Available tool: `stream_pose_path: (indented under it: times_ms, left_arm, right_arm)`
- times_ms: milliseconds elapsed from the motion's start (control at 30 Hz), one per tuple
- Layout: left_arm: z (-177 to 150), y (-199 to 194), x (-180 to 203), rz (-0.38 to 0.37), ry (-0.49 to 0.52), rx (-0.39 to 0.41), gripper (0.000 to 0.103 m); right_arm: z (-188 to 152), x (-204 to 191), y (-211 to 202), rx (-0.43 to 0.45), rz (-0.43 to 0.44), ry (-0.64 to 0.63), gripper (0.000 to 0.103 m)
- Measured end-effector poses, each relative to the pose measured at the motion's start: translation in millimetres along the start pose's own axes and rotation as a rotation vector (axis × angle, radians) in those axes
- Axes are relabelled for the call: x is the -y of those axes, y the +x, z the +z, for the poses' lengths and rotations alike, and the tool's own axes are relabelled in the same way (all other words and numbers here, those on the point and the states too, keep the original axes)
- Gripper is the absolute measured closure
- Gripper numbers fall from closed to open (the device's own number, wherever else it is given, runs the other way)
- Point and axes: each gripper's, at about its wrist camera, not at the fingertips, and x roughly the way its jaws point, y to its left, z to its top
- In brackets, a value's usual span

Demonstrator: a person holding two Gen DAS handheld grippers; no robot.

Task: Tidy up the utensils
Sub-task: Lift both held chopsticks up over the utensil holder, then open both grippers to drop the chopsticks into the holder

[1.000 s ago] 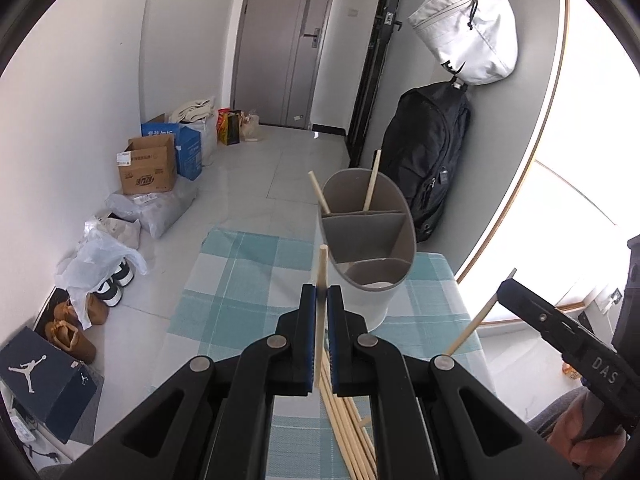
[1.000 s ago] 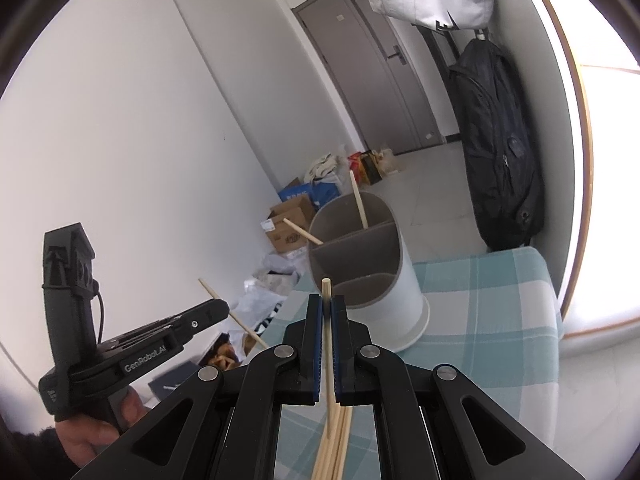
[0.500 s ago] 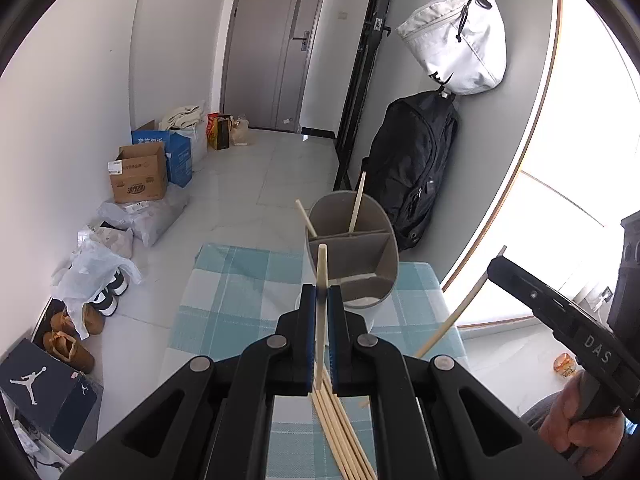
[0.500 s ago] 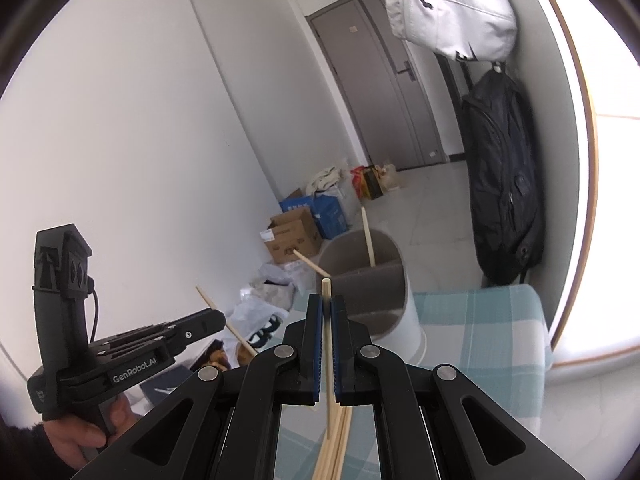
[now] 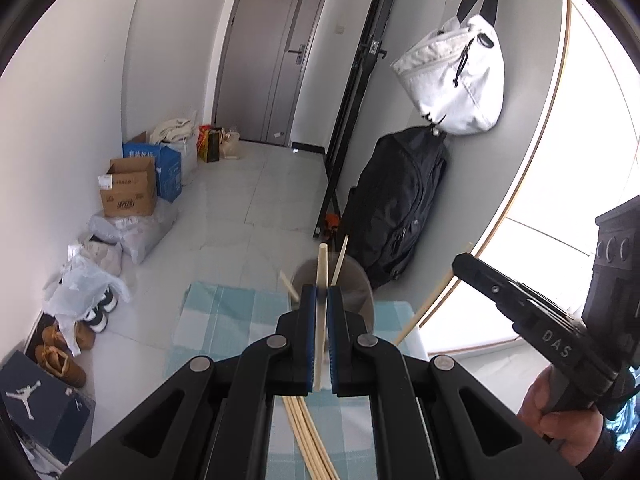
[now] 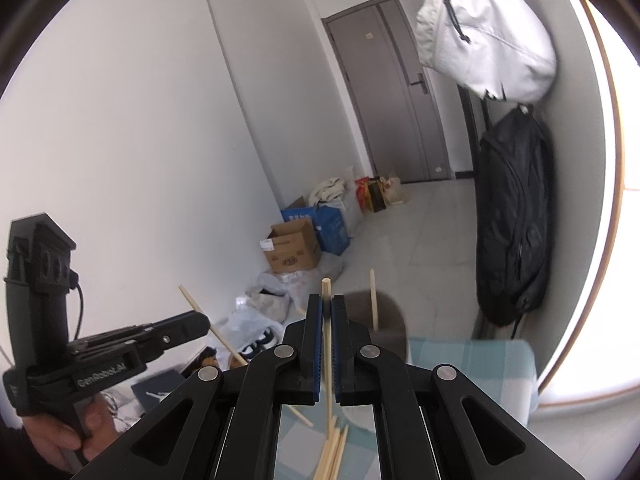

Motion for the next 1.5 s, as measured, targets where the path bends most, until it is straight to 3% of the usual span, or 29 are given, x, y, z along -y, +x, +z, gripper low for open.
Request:
stream_pose_path:
  times_ms: [300, 633, 1133, 1400, 1500]
  left_arm:
    - [45, 15, 3, -0.013, -0.004, 0.014, 0.102]
    - [68, 48, -3, -0.016, -0.021, -0.002, 0.102]
    - [64, 91, -9, -0.029, -0.019, -0.086, 0.102]
    - [56, 110, -14, -0.089, -0.027, -0.22, 0.101]
    - [56, 107, -17, -0.097, -0.038, -0.236, 0.1]
  right_arm:
    - [53, 10, 19, 0.029, -0.019, -0.013, 0.1]
    - [79, 37, 52, 0.035, -0.058, -0.014, 0.1]
    - [62, 58, 97, -0.028, -0.063, -0.002, 0.1]
    - [34, 61, 122, -0.15, -0.007, 0.013, 0.096]
    - [25, 65, 122, -0.164, 0.013, 0.055, 0.096]
